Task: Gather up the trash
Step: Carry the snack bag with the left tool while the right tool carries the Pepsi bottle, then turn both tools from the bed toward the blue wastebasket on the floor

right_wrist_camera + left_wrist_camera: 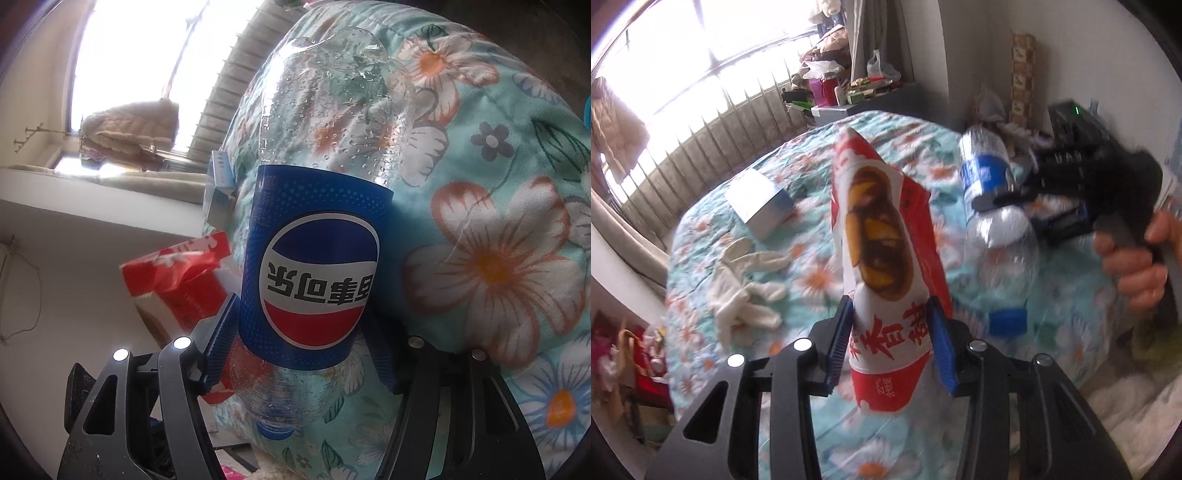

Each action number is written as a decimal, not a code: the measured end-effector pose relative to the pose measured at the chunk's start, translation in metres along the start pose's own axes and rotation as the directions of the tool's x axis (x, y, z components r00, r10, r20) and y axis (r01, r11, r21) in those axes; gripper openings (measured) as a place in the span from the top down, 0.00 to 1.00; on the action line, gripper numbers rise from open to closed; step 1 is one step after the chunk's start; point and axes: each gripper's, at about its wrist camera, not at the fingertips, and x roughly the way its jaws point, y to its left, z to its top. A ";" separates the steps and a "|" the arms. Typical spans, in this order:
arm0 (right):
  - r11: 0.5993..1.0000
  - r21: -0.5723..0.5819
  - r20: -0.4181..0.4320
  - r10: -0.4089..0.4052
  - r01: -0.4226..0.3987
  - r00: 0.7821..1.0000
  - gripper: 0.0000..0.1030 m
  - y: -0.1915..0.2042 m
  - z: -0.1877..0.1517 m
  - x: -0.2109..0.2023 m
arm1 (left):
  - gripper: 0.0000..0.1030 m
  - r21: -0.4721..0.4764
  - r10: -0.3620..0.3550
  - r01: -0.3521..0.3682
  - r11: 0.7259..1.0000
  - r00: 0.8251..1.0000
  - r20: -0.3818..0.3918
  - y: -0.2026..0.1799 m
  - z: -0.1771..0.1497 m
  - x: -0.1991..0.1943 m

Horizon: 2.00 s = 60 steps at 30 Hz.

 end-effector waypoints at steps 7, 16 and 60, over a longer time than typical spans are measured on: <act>1.000 -0.002 -0.003 0.010 -0.010 1.000 0.41 -0.001 0.003 0.002 | 0.61 -0.185 -0.098 0.106 0.977 0.994 0.054 0.012 0.022 0.022; 1.000 -0.016 0.003 -0.002 0.002 1.000 0.41 -0.001 0.004 0.002 | 0.59 -0.322 -0.068 0.103 0.941 0.991 0.119 0.014 0.025 0.039; 0.999 -0.044 0.012 0.007 -0.006 1.000 0.45 0.001 0.007 -0.043 | 0.77 -0.328 0.012 0.034 0.944 0.990 0.138 0.010 0.035 0.039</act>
